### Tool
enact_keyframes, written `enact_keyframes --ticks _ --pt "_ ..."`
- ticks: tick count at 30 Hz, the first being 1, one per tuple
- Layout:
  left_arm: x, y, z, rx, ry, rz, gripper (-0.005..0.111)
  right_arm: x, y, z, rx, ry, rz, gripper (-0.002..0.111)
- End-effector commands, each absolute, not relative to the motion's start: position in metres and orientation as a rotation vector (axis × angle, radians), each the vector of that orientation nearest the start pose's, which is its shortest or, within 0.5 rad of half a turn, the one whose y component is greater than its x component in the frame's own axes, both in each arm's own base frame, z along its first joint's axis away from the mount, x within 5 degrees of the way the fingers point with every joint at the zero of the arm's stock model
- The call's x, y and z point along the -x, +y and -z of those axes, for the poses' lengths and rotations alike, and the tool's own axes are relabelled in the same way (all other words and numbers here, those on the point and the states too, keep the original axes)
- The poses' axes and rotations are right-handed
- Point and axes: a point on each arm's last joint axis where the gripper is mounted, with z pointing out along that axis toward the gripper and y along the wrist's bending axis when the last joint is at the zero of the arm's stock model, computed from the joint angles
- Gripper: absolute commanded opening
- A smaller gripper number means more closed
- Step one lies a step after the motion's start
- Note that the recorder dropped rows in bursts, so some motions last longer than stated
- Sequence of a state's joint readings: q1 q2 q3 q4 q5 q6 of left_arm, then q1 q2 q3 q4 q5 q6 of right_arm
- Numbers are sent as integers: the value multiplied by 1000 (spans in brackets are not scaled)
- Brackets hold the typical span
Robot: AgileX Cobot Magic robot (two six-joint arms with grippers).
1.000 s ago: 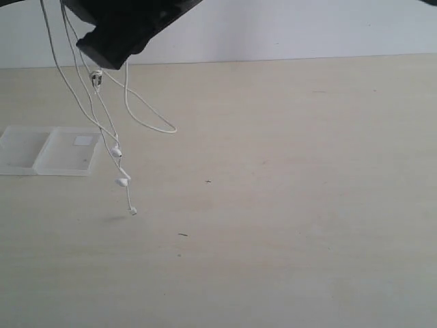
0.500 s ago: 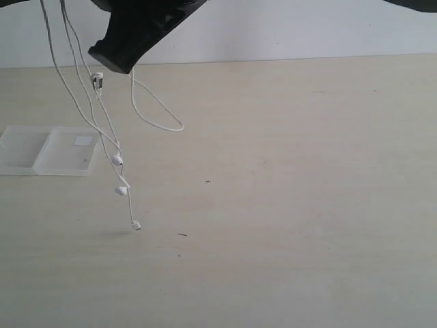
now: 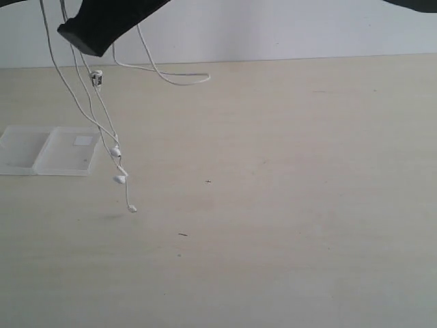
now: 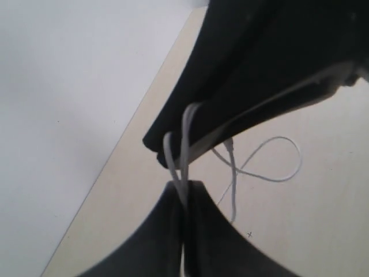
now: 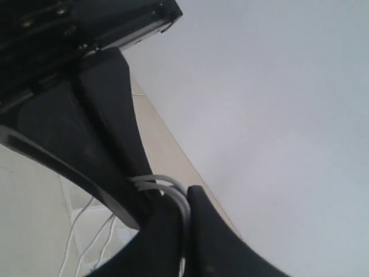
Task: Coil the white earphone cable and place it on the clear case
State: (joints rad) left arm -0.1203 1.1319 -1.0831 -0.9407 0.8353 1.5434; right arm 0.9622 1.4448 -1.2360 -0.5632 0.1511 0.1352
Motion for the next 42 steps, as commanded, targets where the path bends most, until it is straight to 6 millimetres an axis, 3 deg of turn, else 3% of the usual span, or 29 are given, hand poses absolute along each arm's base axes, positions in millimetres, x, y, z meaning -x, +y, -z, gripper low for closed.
enact_keyframes --ticks 1,13,27,34,37,42 --pt "-218 -82 -393 -1185 1593 268 0 -201 278 -381 1071 1463 -371 0" --pt "-217 -85 -399 -1098 1586 369 0 -201 277 -382 1048 1483 -390 0" --pt "-217 -85 -399 -1096 1586 371 0 -201 272 -380 1058 1523 -346 0" --pt "-217 -86 -399 -1089 1585 379 0 -203 270 -398 1024 1531 -322 0" --pt "-217 -86 -400 -1080 1590 388 8 -203 269 -404 1008 1523 -328 0" --pt "-217 -86 -400 -1067 1598 399 33 -204 268 -405 996 1544 -327 0"
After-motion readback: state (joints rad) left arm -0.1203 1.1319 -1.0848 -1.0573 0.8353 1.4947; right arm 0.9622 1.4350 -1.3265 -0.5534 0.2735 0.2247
